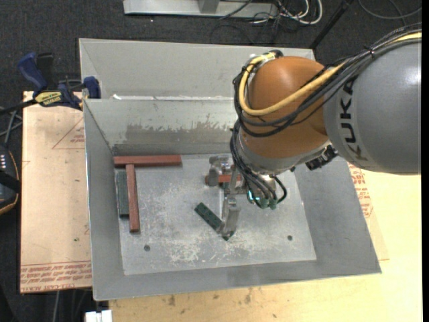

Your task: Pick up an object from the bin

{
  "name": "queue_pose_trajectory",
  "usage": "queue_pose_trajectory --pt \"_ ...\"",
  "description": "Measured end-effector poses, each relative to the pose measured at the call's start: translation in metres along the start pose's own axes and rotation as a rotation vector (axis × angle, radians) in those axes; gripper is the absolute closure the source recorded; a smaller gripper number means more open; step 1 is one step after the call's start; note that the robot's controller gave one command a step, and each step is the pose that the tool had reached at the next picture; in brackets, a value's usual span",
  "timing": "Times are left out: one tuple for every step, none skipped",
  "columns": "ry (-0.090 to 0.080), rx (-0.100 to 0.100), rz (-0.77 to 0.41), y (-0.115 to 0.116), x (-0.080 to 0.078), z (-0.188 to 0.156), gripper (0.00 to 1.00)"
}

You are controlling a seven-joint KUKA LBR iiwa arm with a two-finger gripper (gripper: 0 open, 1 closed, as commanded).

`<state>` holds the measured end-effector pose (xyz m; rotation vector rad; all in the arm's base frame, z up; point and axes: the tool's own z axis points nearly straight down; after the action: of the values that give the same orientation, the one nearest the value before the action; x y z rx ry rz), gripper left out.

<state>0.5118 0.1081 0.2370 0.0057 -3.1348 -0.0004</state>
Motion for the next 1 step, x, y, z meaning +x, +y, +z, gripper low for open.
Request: queue_pose_trajectory --pt "-0.007 -0.001 0.003 -0.0007 -0.0016 -0.0035 0.0"
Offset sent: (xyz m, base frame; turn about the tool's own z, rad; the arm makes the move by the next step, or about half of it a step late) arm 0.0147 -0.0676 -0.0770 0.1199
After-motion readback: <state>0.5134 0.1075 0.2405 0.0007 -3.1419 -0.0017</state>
